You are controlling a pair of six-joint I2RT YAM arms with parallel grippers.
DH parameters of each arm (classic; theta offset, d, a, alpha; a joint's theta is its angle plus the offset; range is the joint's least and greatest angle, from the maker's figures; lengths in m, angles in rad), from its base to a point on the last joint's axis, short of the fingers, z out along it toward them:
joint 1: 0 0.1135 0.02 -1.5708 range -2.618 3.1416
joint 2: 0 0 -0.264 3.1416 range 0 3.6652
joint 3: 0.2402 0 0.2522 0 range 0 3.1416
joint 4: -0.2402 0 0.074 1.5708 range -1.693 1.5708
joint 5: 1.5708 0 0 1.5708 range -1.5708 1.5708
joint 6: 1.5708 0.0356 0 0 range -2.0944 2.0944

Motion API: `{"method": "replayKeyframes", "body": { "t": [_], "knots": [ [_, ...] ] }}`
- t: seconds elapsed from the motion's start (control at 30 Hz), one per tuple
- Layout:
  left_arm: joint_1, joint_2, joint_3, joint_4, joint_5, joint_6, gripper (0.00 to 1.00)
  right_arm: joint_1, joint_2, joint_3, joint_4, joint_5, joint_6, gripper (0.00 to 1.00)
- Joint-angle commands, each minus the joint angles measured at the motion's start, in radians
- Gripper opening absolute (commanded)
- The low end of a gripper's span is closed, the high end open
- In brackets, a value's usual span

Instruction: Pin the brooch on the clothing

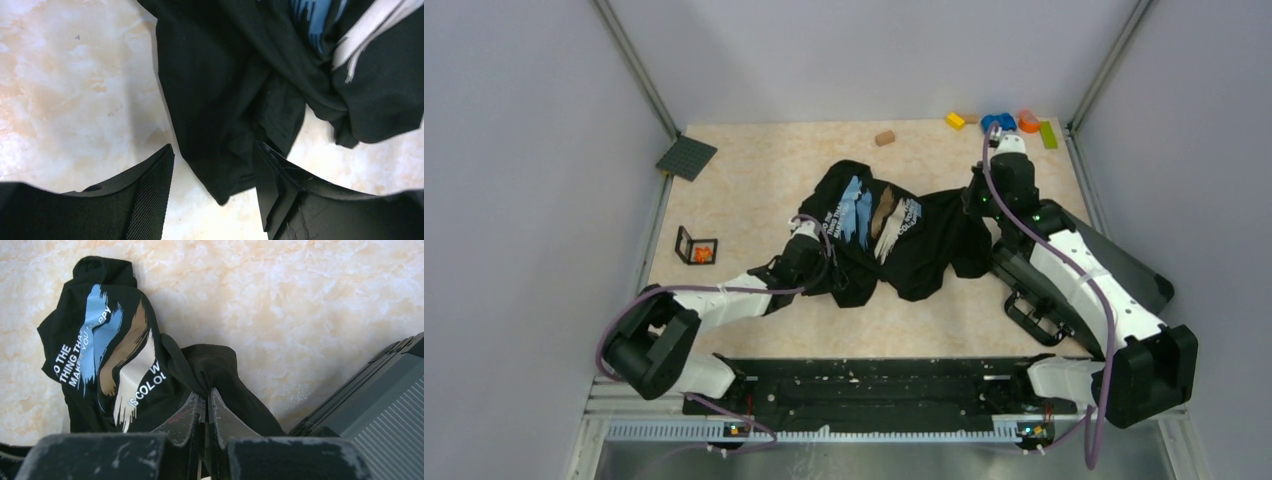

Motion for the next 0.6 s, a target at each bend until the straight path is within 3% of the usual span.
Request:
{"method": "replayKeyframes", "body": {
  "t": [0.0,0.07,0.2,0.27,0.43,0.57],
  "knots": [
    [-0.011,0.089,0.034,0.095,-0.018,-0.002,0.61,-0.006,-0.019,-0.003,0.033,-0.021,0.004,0.00],
    [-0.023,0.129,0.050,0.095,-0.022,-0.005,0.57,-0.007,-0.014,-0.004,0.032,-0.020,0.002,0.00],
    [-0.034,0.151,0.058,0.070,-0.044,-0.005,0.13,-0.006,-0.009,0.002,0.020,-0.004,-0.011,0.00],
    [-0.032,0.112,0.065,0.005,-0.102,-0.004,0.00,-0.006,-0.010,0.018,0.001,0.024,-0.028,0.00],
    [0.027,-0.160,0.103,-0.234,-0.196,0.066,0.00,-0.006,-0.024,0.109,-0.069,0.130,-0.090,0.00],
    [0.167,-0.419,0.175,-0.394,-0.131,0.154,0.00,-0.006,-0.060,0.204,-0.103,0.208,-0.132,0.00]
  ]
}}
